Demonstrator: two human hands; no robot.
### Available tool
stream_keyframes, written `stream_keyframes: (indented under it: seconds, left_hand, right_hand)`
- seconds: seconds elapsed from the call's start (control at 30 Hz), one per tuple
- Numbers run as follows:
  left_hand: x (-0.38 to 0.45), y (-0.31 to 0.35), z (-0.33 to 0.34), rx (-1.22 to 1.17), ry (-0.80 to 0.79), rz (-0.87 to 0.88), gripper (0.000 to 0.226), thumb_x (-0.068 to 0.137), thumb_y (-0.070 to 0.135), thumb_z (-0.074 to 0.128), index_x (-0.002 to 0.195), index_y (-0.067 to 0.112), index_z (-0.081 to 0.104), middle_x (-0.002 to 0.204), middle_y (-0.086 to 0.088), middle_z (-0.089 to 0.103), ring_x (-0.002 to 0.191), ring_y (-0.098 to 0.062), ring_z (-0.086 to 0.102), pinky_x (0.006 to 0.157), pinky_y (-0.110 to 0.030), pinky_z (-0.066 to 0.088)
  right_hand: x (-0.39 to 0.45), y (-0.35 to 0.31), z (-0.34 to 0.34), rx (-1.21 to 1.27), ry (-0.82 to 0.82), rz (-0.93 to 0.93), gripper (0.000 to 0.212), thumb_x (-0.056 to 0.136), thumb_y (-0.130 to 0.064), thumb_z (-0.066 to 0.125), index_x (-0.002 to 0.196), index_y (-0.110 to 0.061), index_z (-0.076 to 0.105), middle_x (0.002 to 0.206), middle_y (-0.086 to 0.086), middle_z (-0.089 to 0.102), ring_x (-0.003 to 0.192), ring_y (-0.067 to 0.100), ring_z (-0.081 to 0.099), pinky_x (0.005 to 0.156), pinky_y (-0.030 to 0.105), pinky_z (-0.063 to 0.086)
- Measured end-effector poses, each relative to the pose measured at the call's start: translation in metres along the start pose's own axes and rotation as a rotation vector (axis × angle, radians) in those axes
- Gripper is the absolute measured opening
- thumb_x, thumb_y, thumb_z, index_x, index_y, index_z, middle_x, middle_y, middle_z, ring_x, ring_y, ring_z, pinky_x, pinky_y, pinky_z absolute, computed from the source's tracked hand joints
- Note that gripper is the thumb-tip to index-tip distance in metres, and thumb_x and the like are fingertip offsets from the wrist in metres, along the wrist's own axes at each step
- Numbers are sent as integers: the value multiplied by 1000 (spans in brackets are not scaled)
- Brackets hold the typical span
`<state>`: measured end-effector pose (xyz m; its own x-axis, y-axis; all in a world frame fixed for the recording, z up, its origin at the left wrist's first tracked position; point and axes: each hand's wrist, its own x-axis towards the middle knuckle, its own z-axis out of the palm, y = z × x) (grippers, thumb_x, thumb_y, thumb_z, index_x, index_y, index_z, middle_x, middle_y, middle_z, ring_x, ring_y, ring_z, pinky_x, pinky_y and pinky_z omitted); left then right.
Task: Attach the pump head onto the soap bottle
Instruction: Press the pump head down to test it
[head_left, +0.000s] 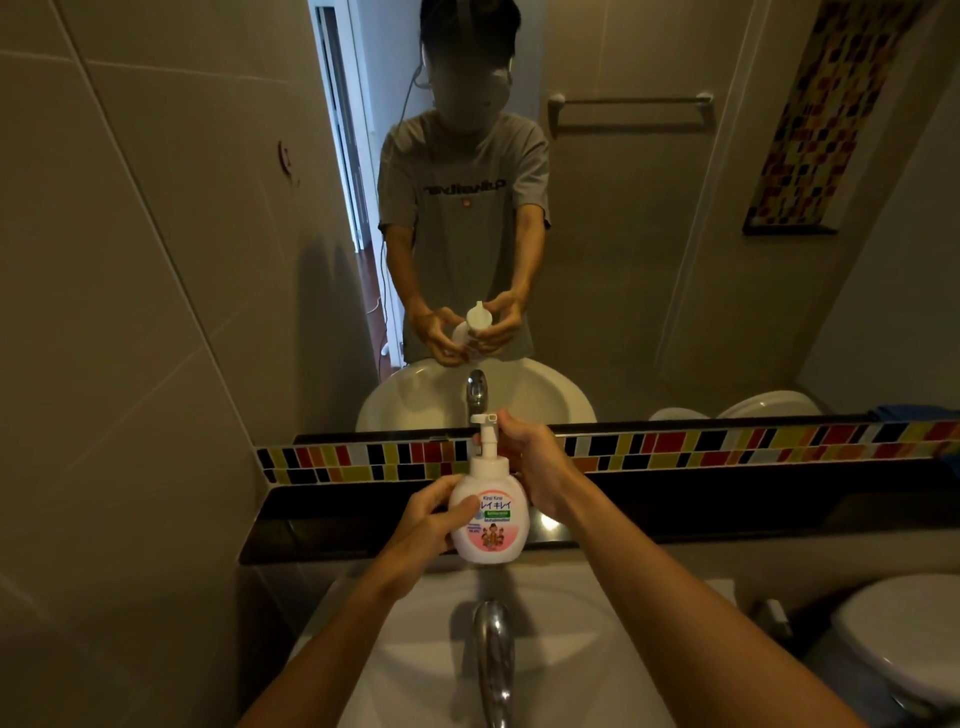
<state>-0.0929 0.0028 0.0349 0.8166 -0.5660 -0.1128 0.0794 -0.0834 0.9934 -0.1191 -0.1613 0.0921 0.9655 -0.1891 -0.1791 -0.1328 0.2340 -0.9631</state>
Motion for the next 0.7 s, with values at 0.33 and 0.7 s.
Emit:
stream_keyframes:
  seconds: [0.33, 0.7]
  left_hand:
    - [44, -18, -19, 133, -7, 15, 40, 89, 15, 63, 128, 21, 55, 121, -1, 65, 113, -17, 64, 85, -29, 58]
    - [89, -42, -37, 386, -63, 11, 52, 90, 16, 62, 138, 20, 43, 138, -4, 50, 127, -20, 49, 106, -44, 47]
  right_hand:
    - [3, 29, -32, -52, 321, -35, 50, 96, -48, 46, 136, -17, 52, 132, 11, 61, 117, 29, 59, 103, 52, 44]
    - [-131, -12, -111, -151, 393, -282, 57, 42, -71, 81, 83, -32, 76, 85, 6, 74, 74, 16, 74, 63, 25, 62]
